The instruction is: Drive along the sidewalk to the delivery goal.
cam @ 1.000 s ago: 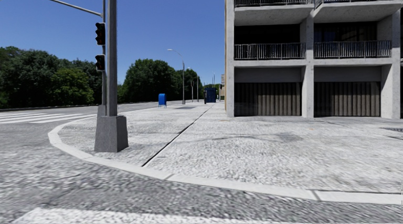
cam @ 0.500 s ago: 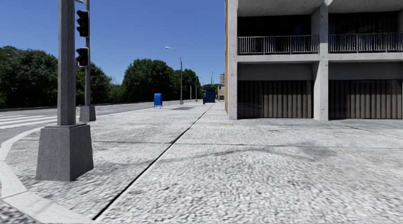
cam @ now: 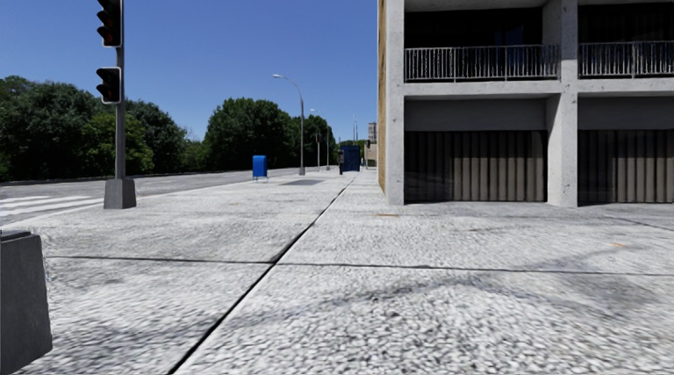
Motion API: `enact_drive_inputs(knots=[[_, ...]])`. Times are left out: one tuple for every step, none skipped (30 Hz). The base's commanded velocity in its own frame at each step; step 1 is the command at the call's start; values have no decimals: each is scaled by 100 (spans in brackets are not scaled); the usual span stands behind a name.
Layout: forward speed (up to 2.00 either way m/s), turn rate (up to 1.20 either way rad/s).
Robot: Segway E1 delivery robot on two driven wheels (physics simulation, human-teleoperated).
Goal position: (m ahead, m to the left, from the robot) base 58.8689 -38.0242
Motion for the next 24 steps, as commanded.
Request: enact_drive_inputs(knots=[[136, 0], [136, 0], [136, 0], [136, 0], [136, 0], [136, 0], [136, 0], [136, 0], [136, 0], [136, 0], [137, 0], [137, 0], [144, 0], [156, 0], [169, 0], [200, 0], [200, 0], [200, 0], [200, 0], [200, 0], [200, 0], [200, 0], [200, 0], [200, 0]])
